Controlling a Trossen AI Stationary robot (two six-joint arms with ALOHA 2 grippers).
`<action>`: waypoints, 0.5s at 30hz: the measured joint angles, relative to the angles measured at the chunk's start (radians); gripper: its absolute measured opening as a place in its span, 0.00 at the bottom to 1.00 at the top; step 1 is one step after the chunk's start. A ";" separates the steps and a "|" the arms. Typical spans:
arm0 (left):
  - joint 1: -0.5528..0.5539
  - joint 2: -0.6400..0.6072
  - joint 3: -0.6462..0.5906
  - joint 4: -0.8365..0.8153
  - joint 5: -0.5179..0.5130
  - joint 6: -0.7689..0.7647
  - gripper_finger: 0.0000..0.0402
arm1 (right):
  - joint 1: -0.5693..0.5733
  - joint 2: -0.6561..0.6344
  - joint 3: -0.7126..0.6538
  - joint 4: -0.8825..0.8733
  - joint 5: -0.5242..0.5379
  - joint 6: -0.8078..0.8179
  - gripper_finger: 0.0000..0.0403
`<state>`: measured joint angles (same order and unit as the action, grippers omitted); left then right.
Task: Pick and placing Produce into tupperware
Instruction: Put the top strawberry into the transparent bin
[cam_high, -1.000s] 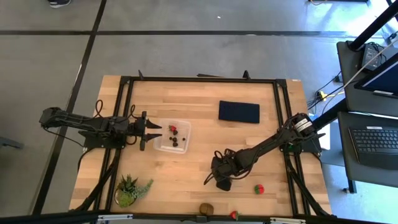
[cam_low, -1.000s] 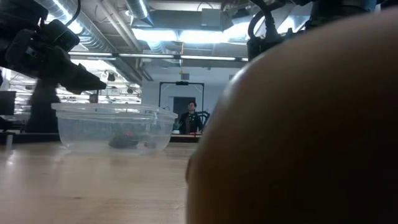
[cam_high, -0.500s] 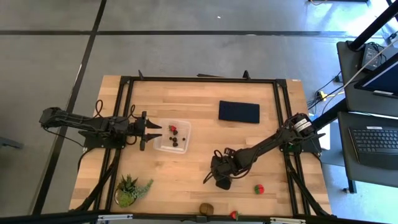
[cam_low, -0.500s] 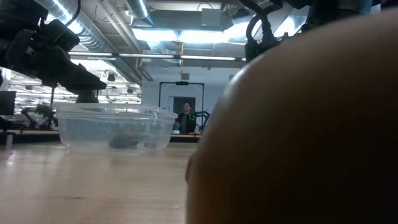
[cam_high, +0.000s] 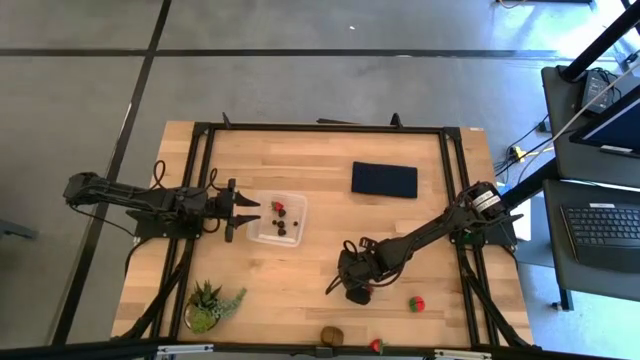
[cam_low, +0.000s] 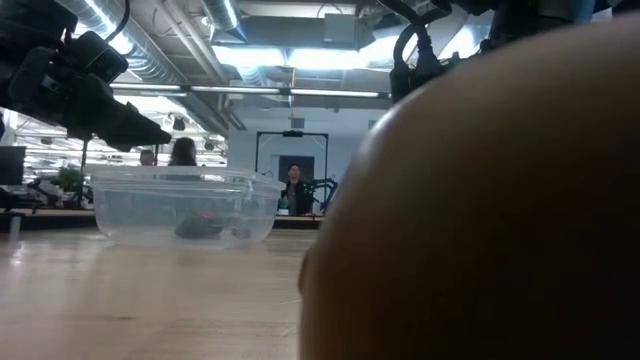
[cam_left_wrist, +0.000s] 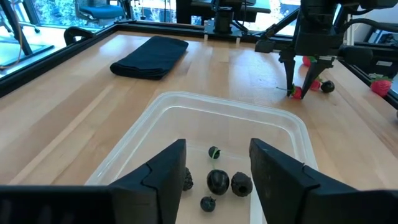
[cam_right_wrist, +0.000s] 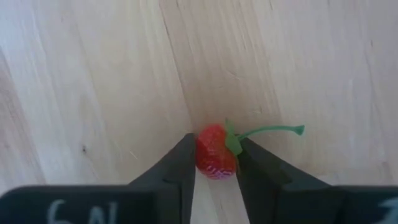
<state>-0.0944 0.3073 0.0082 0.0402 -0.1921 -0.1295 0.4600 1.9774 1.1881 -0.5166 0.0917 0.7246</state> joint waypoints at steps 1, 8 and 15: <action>0.000 0.000 0.000 0.000 0.000 0.001 0.42 | 0.000 0.000 0.000 0.000 0.000 0.000 0.26; 0.000 0.000 0.000 0.000 0.000 0.000 0.40 | -0.012 0.000 0.000 -0.004 -0.010 -0.023 0.22; 0.000 0.000 0.000 0.000 0.000 0.000 0.42 | -0.073 -0.023 0.037 -0.025 -0.027 -0.129 0.22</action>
<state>-0.0940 0.3073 0.0080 0.0402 -0.1921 -0.1293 0.3871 1.9548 1.2254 -0.5420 0.0645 0.5952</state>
